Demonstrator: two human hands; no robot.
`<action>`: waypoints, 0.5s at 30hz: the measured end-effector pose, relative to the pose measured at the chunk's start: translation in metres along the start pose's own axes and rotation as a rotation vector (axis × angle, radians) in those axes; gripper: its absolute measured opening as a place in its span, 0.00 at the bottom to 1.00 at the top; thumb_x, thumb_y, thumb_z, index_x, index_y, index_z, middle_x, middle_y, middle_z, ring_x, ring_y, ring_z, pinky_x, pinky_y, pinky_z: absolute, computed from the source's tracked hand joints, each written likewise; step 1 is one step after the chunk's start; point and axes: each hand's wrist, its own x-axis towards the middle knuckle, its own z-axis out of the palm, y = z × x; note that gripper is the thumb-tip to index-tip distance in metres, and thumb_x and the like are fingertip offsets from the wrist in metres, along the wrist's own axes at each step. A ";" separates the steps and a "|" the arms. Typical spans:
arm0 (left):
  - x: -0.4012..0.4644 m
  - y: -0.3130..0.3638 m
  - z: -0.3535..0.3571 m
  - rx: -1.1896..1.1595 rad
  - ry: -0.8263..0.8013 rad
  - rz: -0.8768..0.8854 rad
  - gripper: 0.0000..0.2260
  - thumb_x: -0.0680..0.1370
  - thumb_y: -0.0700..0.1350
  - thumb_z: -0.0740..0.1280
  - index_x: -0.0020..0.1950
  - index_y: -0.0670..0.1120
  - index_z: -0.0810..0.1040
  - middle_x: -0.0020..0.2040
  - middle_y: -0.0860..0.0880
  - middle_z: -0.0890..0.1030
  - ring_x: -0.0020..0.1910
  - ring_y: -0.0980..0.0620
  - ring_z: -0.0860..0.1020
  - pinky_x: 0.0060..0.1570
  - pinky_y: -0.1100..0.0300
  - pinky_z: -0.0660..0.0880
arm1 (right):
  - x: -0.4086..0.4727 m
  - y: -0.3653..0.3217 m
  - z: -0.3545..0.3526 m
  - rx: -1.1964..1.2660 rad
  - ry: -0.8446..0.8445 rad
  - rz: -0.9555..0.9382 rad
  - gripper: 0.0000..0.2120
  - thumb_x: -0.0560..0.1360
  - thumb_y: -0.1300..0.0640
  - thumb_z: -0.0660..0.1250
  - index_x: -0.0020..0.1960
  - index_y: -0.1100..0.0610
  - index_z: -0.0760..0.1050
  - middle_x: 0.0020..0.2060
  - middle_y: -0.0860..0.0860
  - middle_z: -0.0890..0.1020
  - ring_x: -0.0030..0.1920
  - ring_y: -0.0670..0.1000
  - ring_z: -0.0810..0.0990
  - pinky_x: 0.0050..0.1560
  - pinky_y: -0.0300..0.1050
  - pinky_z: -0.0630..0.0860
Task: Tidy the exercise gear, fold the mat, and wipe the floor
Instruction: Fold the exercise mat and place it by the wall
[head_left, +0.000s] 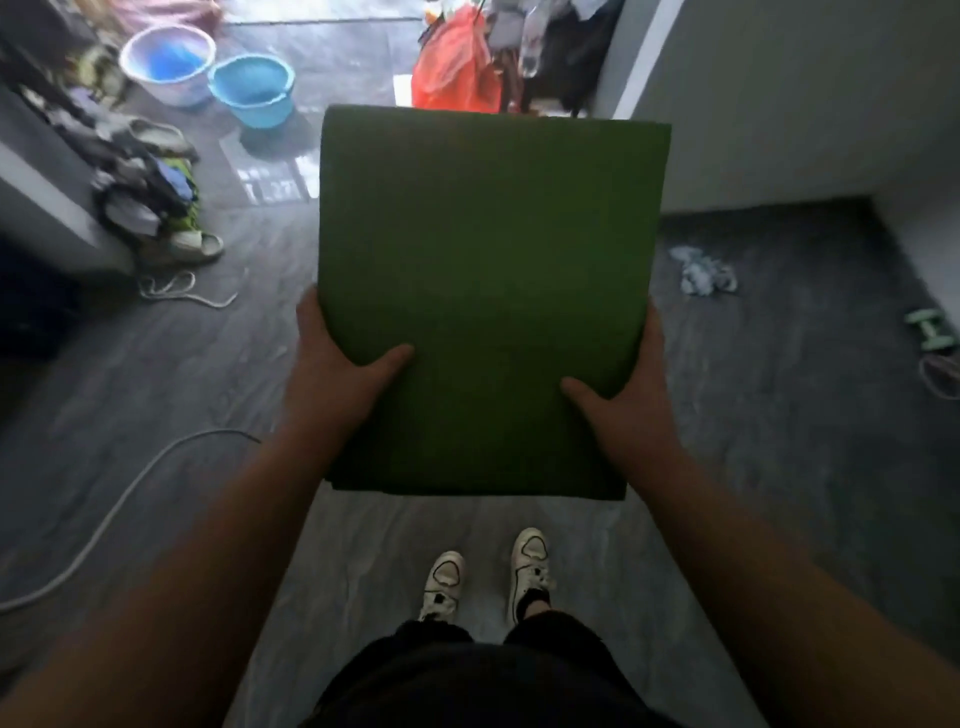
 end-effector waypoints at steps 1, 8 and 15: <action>-0.007 0.011 -0.001 -0.002 -0.021 0.030 0.44 0.70 0.50 0.78 0.77 0.56 0.52 0.70 0.51 0.68 0.61 0.52 0.70 0.57 0.54 0.69 | -0.011 -0.005 -0.012 0.005 0.041 -0.001 0.52 0.69 0.56 0.78 0.79 0.41 0.46 0.75 0.47 0.62 0.73 0.50 0.65 0.72 0.59 0.67; -0.037 0.085 0.046 -0.030 -0.192 0.234 0.43 0.70 0.50 0.77 0.76 0.57 0.53 0.70 0.51 0.70 0.60 0.51 0.71 0.55 0.53 0.68 | -0.074 -0.008 -0.097 0.031 0.335 0.014 0.52 0.67 0.57 0.79 0.79 0.43 0.49 0.74 0.43 0.65 0.72 0.45 0.65 0.74 0.53 0.64; -0.083 0.173 0.150 -0.088 -0.423 0.437 0.42 0.68 0.49 0.79 0.74 0.58 0.57 0.67 0.54 0.72 0.61 0.51 0.74 0.57 0.51 0.73 | -0.126 0.030 -0.211 0.093 0.589 0.045 0.50 0.68 0.59 0.78 0.78 0.41 0.51 0.72 0.43 0.68 0.71 0.46 0.69 0.72 0.54 0.67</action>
